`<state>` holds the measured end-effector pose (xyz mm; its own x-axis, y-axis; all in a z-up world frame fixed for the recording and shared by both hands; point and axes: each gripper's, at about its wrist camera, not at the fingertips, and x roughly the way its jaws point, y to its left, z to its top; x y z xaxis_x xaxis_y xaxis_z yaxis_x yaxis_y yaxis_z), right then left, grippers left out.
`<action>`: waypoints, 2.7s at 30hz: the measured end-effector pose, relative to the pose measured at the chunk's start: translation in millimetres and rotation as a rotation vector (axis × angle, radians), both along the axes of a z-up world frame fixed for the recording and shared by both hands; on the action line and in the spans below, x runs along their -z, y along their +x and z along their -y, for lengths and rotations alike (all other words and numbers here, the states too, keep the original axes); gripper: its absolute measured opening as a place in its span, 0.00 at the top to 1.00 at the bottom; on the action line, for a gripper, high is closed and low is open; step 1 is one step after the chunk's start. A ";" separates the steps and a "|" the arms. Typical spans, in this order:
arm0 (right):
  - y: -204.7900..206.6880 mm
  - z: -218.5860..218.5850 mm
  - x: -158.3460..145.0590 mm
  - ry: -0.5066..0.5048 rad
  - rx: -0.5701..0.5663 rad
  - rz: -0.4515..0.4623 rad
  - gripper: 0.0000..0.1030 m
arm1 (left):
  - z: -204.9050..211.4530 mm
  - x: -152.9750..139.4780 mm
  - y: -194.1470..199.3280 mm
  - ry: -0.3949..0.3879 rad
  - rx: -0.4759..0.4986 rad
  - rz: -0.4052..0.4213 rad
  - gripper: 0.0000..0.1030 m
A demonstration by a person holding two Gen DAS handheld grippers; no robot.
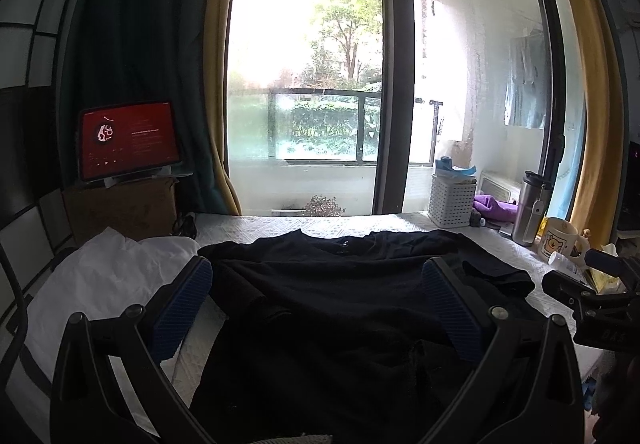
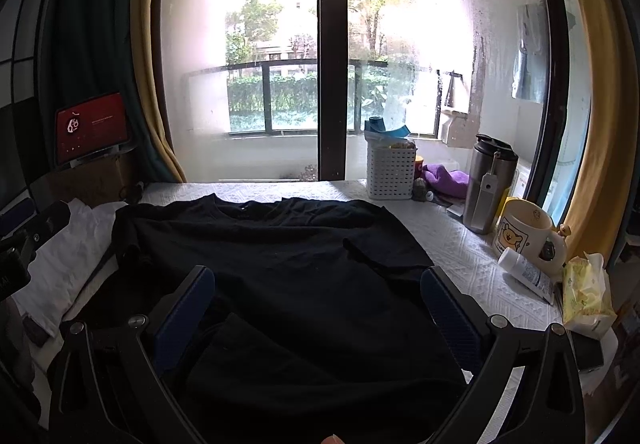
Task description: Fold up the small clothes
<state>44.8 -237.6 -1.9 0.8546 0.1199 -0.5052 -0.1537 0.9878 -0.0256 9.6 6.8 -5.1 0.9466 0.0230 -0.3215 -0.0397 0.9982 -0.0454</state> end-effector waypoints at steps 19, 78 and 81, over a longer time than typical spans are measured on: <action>-2.1 1.0 0.1 -0.001 0.001 0.004 0.00 | 3.5 -0.6 -2.8 0.004 0.004 0.006 0.00; 136.7 40.6 67.1 -0.093 0.025 -0.223 0.08 | -15.5 47.1 78.1 -0.004 -0.051 -0.208 0.00; 165.3 35.5 79.6 -0.118 0.010 -0.259 0.10 | -19.4 50.8 90.0 0.003 -0.065 -0.224 0.00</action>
<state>210.1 -273.1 -81.6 0.6962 0.0391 -0.7168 -0.1599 0.9819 -0.1017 99.6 26.2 -55.9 0.8482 0.0828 -0.5232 -0.1128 0.9933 -0.0257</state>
